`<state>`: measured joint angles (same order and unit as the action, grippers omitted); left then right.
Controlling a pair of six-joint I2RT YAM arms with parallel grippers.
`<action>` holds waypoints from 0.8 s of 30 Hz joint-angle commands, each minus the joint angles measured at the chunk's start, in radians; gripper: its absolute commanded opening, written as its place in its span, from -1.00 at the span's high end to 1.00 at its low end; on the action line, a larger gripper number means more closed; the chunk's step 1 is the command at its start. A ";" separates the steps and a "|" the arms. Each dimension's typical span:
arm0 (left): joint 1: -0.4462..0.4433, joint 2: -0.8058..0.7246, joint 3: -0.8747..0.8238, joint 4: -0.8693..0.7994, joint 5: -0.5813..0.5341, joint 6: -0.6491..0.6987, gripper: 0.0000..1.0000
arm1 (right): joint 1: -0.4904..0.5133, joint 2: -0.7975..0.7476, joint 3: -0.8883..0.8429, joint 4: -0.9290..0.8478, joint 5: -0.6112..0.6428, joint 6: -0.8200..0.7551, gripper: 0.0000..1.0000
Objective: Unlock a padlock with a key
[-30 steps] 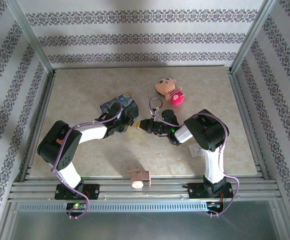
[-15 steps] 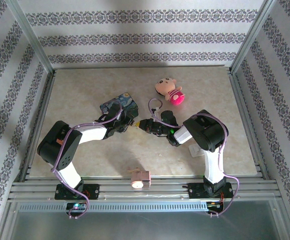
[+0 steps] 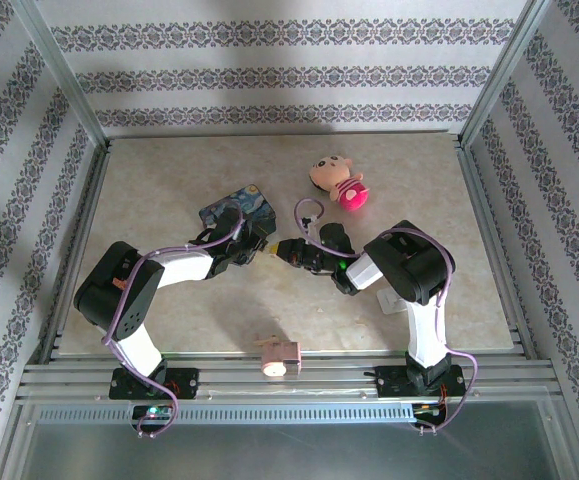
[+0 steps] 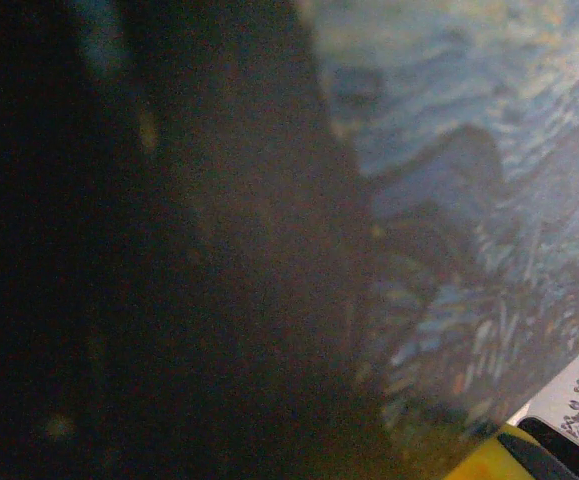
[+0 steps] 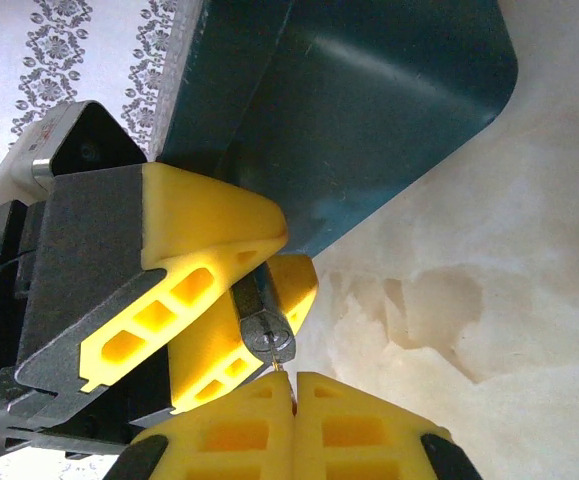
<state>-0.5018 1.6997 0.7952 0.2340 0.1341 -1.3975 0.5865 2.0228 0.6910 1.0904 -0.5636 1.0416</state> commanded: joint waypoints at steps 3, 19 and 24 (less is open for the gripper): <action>-0.023 0.009 -0.031 0.012 0.177 -0.047 0.91 | 0.027 -0.003 0.007 0.097 0.029 0.003 1.00; -0.023 0.014 -0.024 0.030 0.182 -0.052 0.91 | 0.039 0.000 -0.018 0.129 0.065 0.027 1.00; -0.024 0.018 -0.018 0.030 0.188 -0.049 0.91 | 0.044 0.007 -0.022 0.142 0.082 0.042 1.00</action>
<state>-0.5018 1.6997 0.7910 0.2440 0.1413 -1.3918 0.6056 2.0228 0.6624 1.1427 -0.5076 1.0622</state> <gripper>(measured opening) 0.312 0.042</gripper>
